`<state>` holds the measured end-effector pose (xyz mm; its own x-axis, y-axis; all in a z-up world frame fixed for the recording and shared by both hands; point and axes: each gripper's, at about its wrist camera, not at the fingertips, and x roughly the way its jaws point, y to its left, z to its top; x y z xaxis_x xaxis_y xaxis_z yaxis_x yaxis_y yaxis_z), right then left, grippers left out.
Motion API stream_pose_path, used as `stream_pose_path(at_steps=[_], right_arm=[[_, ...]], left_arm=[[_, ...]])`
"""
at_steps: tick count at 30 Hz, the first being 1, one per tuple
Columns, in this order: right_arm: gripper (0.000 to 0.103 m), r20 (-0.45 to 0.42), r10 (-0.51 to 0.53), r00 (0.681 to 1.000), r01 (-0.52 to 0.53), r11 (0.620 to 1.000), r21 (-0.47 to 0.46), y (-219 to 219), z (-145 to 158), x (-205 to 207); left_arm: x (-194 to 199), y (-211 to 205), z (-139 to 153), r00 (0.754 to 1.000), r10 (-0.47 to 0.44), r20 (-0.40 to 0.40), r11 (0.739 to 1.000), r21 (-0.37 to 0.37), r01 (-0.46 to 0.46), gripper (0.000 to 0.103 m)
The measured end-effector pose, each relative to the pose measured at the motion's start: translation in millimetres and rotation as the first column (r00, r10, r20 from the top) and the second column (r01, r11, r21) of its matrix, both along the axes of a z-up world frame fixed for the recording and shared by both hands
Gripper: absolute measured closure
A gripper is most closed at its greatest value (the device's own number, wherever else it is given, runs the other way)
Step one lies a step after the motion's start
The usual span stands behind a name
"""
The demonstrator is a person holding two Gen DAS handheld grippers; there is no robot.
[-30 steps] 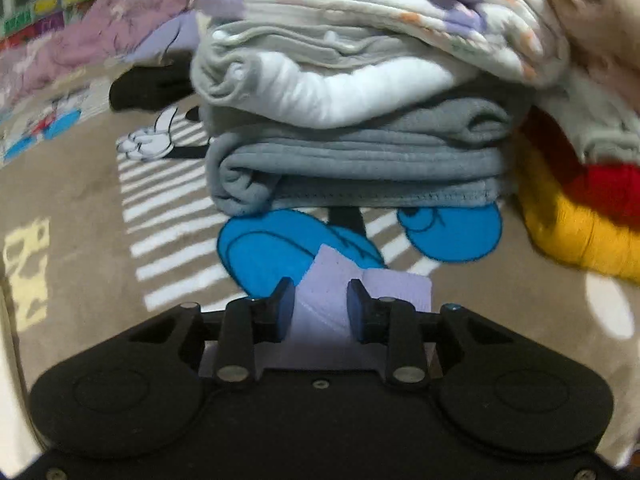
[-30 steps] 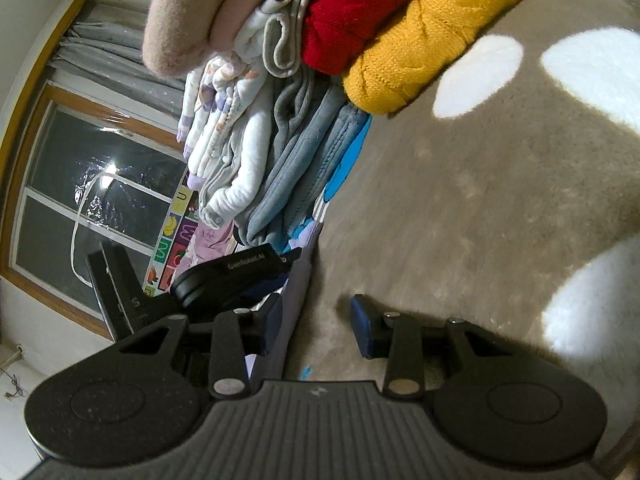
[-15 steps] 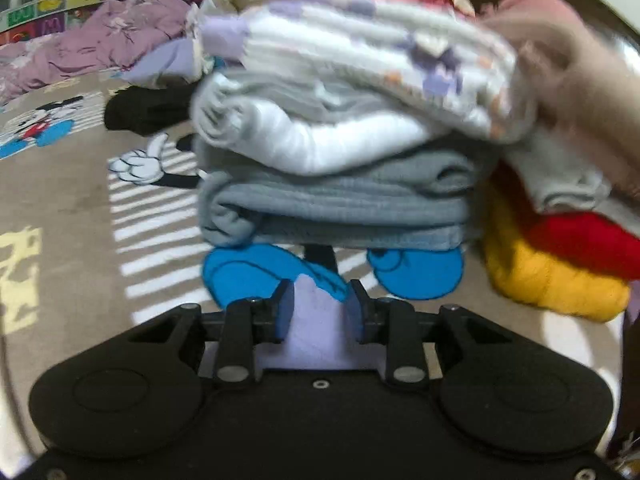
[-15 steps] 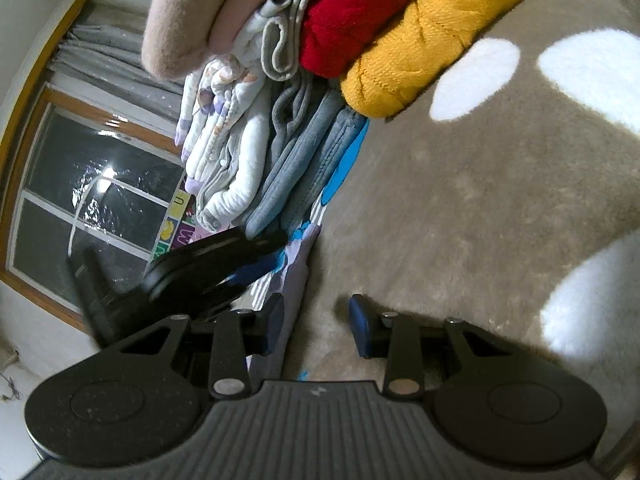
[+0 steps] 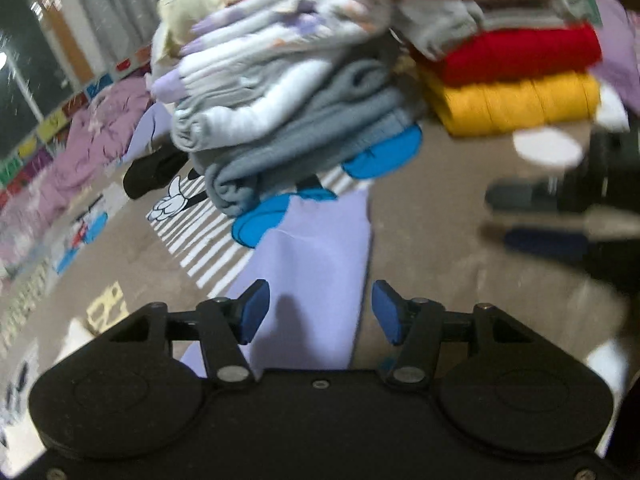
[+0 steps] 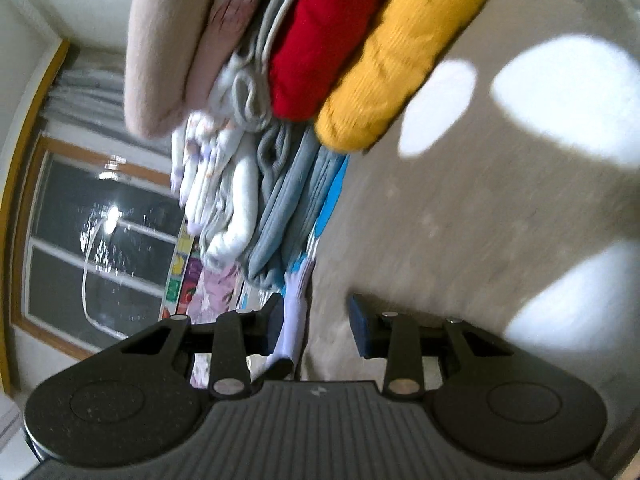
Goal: Fold clothes
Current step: 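Grasp the lavender sleeve cuff beside the clothes stack with the left gripper, then carry the lavender sleeve across the white body with the left gripper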
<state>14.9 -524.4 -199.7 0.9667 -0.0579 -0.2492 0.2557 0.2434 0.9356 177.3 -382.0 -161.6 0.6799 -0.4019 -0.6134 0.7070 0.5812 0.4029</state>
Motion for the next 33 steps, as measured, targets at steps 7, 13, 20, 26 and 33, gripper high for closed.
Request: stream_pose_path(at_steps=[7, 13, 20, 26, 33], right_arm=[[0.068, -0.001, -0.088, 0.996, 0.088, 0.996, 0.005, -11, -4, -17], [0.068, -0.002, -0.119, 0.993, 0.119, 0.993, 0.012, -15, -5, -17], [0.069, 0.004, -0.148, 0.989, 0.148, 0.989, 0.028, -21, -8, -19], [0.071, 0.004, -0.149, 0.989, 0.149, 0.989, 0.015, -22, -6, -17], [0.066, 0.082, -0.029, 0.996, 0.031, 0.999, -0.025, -12, 1, -4]], left_arm=[[-10, -44, -29, 0.978, -0.049, 0.203, 0.979, 0.204, 0.007, 0.048], [0, -75, -40, 0.946, -0.035, 0.322, 0.948, 0.309, -0.070, 0.050], [21, -87, -48, 0.939, 0.022, 0.343, 0.925, 0.350, -0.149, 0.078], [22, -84, -44, 0.940, 0.035, 0.340, 0.928, 0.338, -0.156, 0.097], [23, -49, 21, 0.959, 0.091, 0.268, 0.982, 0.135, -0.131, 0.097]])
